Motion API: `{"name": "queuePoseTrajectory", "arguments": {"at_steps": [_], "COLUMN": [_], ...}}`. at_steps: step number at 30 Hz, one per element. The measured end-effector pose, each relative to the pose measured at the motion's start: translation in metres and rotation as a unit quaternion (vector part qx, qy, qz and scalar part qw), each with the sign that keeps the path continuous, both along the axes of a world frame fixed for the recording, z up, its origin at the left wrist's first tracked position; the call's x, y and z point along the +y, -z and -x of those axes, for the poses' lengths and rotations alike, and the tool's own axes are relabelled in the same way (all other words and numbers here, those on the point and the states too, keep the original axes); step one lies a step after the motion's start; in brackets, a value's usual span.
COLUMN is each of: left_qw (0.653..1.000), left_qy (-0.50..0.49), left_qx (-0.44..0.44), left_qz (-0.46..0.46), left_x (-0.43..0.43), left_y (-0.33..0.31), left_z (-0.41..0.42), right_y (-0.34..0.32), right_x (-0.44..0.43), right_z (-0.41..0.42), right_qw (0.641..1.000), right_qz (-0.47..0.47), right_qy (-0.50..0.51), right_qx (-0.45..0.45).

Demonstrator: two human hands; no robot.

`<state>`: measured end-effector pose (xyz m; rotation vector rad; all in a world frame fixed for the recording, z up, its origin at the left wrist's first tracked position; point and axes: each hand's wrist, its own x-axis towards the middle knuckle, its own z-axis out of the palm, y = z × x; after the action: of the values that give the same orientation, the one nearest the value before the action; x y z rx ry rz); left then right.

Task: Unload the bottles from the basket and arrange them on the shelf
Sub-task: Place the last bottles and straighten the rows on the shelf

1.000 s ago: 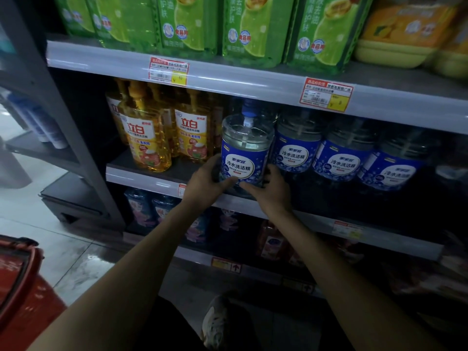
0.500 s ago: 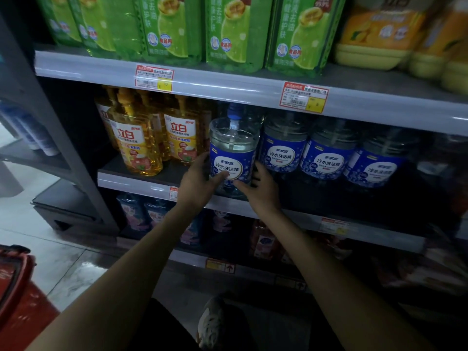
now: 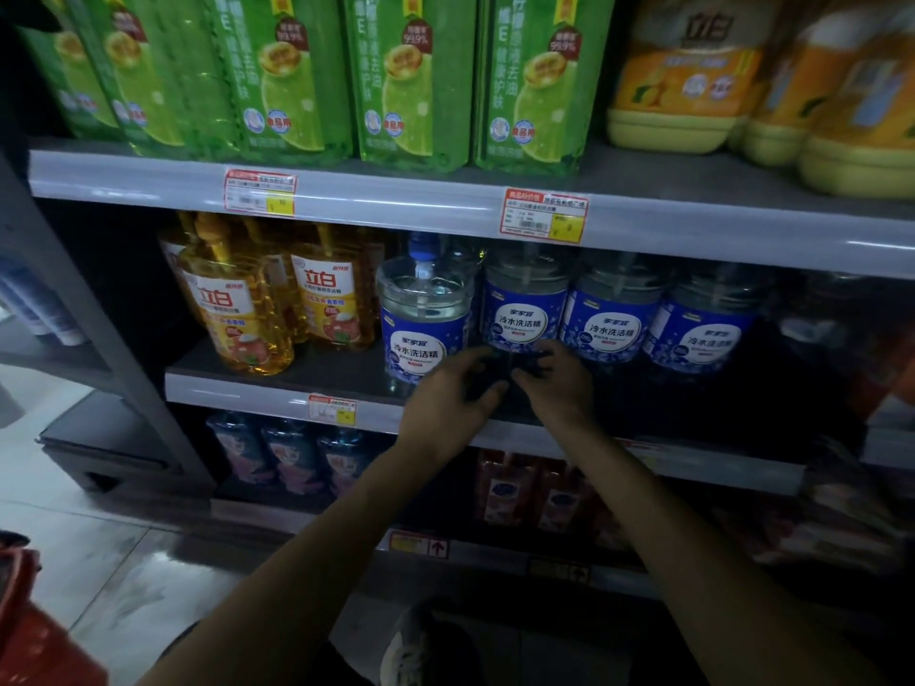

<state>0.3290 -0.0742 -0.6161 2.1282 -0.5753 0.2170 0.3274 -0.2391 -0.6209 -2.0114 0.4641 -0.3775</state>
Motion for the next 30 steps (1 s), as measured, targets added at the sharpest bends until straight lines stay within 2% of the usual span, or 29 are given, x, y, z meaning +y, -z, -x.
{"name": "queuePoseTrajectory", "arguments": {"at_steps": [3,9,18,21,30], "left_qw": [0.999,0.997,0.965,0.956,0.955], "left_qy": [0.022,-0.008,0.03,0.042,0.035], "left_qx": [0.041,0.076,0.198,0.209,0.213], "left_qz": [0.028,0.033,0.17,0.201,0.201], "left_x": [-0.027,-0.051,-0.073,-0.072,-0.074], "left_y": [0.005,0.027,0.031,0.04,0.036], "left_z": [-0.011,-0.038,-0.051,-0.06,-0.059], "right_y": [-0.002,0.0,0.007,0.007,0.01], "right_x": [-0.009,-0.02,-0.026,-0.029,-0.03], "right_z": [-0.007,-0.014,-0.019,-0.018,-0.016], "right_qw": [0.999,0.995,0.987,0.986,0.988], "right_qz": [-0.045,-0.083,-0.148,-0.153,-0.143], "right_qy": [0.021,0.001,-0.019,-0.025,-0.042], "right_qx": [-0.009,-0.045,-0.061,-0.06,-0.047]}}
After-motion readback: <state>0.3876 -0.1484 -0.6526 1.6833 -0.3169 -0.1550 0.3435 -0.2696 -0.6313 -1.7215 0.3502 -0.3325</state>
